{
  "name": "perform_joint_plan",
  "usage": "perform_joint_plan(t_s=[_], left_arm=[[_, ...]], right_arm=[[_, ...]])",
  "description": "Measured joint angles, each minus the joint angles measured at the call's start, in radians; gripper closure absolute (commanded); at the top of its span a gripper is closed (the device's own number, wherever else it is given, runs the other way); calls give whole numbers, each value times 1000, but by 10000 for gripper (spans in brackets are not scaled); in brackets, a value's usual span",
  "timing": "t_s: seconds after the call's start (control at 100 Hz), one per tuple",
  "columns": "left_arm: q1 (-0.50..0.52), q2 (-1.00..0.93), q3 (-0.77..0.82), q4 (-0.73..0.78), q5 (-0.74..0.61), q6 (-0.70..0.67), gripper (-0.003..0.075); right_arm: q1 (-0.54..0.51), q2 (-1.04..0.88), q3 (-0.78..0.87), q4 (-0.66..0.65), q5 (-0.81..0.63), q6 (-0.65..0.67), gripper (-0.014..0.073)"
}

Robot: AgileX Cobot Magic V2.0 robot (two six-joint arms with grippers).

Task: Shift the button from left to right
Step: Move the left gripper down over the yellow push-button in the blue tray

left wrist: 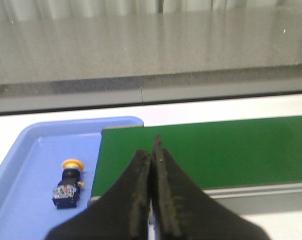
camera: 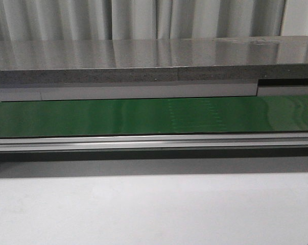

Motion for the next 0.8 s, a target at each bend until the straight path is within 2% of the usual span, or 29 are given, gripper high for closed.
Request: perform_joint_plan(t_s=[0.28,0.54,0.8], left_arm=[[0,315,-223,0,211,0,740],[0,488,-284,0,263,0,740],[0,535,-284,0,272,0,740]], right_arm=[[0,0,0,0,0,0,662],[0,0,0,0,0,0,662],[0,0,0,0,0,7,662]])
